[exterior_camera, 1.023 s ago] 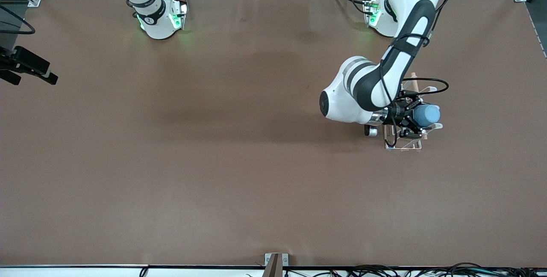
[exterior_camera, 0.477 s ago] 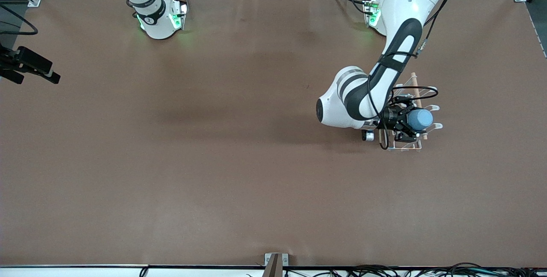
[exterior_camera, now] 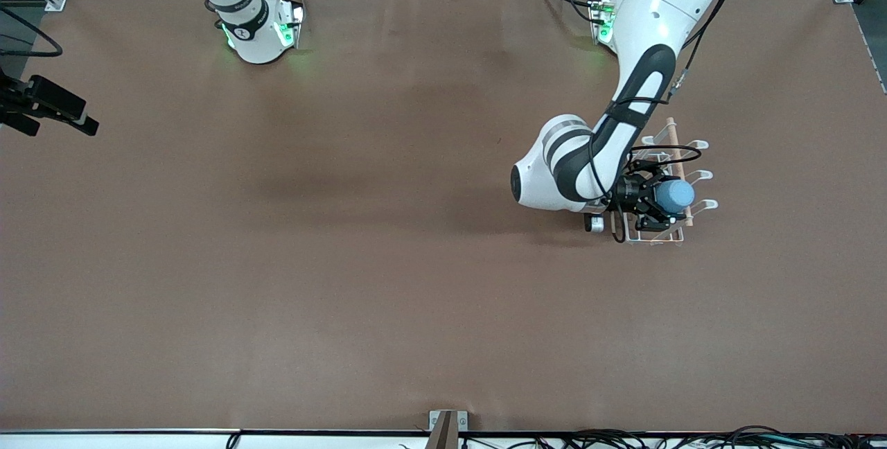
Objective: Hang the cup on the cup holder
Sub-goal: 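Lower the cup onto a holder hook and open the left gripper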
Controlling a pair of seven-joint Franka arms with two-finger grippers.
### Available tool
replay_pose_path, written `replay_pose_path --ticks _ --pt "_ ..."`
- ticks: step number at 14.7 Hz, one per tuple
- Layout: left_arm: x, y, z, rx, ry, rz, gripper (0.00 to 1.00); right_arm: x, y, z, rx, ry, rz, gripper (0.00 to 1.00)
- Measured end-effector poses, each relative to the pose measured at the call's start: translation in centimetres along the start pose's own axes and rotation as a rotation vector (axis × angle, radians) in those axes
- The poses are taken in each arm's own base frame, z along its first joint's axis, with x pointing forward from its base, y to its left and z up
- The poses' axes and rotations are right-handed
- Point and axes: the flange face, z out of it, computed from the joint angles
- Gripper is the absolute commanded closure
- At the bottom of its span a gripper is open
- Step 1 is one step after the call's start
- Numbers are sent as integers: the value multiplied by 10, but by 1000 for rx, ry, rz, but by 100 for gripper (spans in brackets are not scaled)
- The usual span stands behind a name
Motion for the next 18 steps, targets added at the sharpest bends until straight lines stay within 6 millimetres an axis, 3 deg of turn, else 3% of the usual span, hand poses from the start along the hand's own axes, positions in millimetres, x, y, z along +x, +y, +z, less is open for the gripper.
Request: replay_pose_path --ticks 3,9,13,18 --pt "-29 -13 -8 -12 10 -60 0 1 3 0 -65 8 -2 0" --pt "-167 -48 -56 -61 240 -316 0 1 -6 0 -118 18 -15 0" --pt "-230 -62 -61 -192 435 -544 0 2 -5 0 -118 19 -11 0" --pt "-308 -55 -57 -431 700 -854 0 2 -4 1 -118 19 -8 0"
